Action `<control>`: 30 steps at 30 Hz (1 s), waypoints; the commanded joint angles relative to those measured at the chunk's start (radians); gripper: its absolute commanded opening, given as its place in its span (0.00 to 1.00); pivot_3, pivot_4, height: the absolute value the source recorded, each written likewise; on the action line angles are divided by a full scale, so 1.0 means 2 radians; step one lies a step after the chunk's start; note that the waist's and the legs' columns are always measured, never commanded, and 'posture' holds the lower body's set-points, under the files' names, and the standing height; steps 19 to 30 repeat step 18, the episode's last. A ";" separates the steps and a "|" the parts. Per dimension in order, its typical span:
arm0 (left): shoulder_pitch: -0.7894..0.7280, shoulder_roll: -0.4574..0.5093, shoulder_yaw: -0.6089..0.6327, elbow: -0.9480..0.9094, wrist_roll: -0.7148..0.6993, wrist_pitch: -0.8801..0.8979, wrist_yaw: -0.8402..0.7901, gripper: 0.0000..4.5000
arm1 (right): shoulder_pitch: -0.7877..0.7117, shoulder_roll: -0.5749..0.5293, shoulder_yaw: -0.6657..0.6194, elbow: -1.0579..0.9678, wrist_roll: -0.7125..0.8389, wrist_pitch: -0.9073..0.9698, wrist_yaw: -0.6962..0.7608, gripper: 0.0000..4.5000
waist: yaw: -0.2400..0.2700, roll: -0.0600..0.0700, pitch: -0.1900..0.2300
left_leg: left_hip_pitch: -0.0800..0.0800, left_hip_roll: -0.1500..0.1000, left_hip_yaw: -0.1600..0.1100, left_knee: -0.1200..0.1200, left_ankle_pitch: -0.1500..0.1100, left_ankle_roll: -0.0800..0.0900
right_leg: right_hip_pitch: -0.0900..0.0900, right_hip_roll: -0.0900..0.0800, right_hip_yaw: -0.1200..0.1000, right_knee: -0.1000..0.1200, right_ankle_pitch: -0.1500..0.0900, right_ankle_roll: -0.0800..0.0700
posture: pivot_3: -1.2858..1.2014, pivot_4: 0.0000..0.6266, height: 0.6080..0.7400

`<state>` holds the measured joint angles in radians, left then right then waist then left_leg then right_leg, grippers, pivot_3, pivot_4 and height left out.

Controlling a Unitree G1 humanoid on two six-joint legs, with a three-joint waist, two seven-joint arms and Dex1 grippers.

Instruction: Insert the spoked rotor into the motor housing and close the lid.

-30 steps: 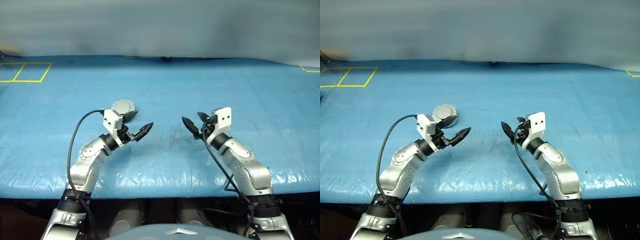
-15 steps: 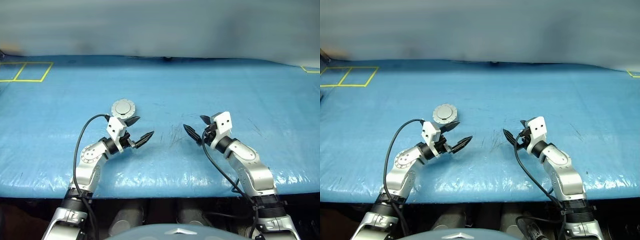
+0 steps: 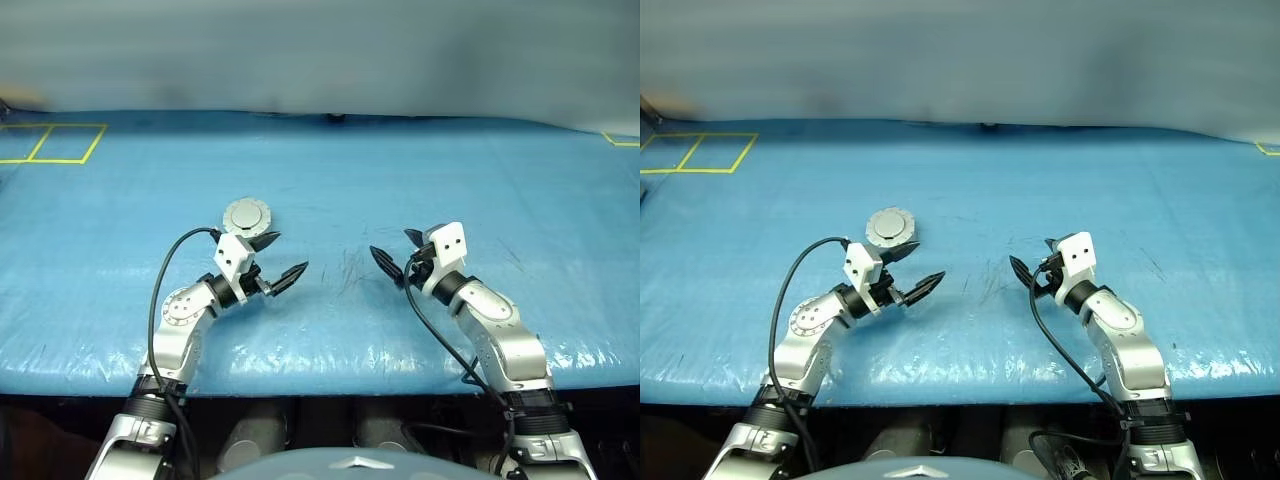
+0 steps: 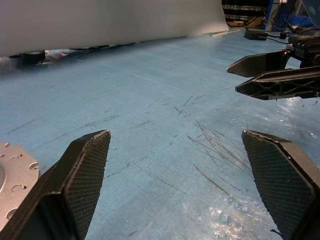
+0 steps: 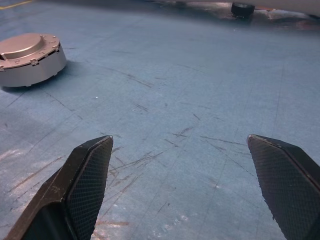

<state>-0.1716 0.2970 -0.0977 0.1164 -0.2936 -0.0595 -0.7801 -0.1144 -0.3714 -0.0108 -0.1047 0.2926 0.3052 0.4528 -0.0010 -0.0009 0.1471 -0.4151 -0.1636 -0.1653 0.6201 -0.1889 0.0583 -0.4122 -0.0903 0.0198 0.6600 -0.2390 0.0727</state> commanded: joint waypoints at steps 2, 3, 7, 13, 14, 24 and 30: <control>-0.005 -0.005 0.004 -0.005 0.003 -0.014 0.000 1.00 | -0.005 0.005 -0.011 -0.014 -0.003 -0.013 -0.003 1.00 | 0.000 0.000 0.000 | 0.000 0.000 0.000 0.000 0.000 0.000 | 0.000 0.000 0.000 0.000 0.000 0.000 | 0.52 0.24 1.00; -0.005 -0.006 0.004 -0.006 0.003 -0.014 0.000 1.00 | -0.005 0.007 -0.013 -0.014 -0.004 -0.014 -0.005 1.00 | 0.000 0.000 0.000 | 0.000 0.000 0.000 0.000 0.000 0.000 | 0.000 0.000 0.000 0.000 0.000 0.000 | 0.52 0.24 1.00; -0.006 -0.007 0.003 -0.008 0.005 -0.014 0.000 1.00 | -0.008 0.012 -0.014 -0.011 -0.008 -0.018 -0.007 1.00 | 0.001 0.000 0.000 | 0.000 0.000 0.000 0.000 0.000 0.000 | 0.000 0.000 0.000 0.000 0.000 0.000 | 0.52 0.24 1.00; -0.004 -0.006 0.005 -0.012 0.006 -0.015 -0.001 1.00 | -0.006 0.012 -0.015 -0.009 -0.008 -0.020 -0.007 1.00 | 0.001 0.000 0.000 | 0.000 0.000 0.000 0.000 0.000 0.000 | 0.000 0.000 0.000 0.000 0.000 0.000 | 0.52 0.24 1.00; -0.004 -0.006 0.005 -0.012 0.006 -0.016 0.000 1.00 | -0.006 0.012 -0.016 -0.009 -0.008 -0.020 -0.007 1.00 | 0.001 0.000 0.000 | 0.000 0.000 0.000 0.000 0.000 0.000 | 0.000 0.000 0.000 0.000 0.000 0.000 | 0.52 0.24 1.00; -0.002 -0.007 0.005 -0.011 0.007 -0.017 0.001 1.00 | -0.006 0.013 -0.016 -0.012 -0.008 -0.012 -0.012 1.00 | 0.001 0.000 0.000 | 0.000 0.000 0.000 0.000 0.000 0.000 | 0.000 0.000 0.000 0.000 0.000 0.000 | 0.52 0.24 1.00; -0.002 -0.007 0.005 -0.011 0.007 -0.017 0.001 1.00 | -0.006 0.013 -0.016 -0.012 -0.008 -0.012 -0.012 1.00 | 0.001 0.000 0.000 | 0.000 0.000 0.000 0.000 0.000 0.000 | 0.000 0.000 0.000 0.000 0.000 0.000 | 0.52 0.24 1.00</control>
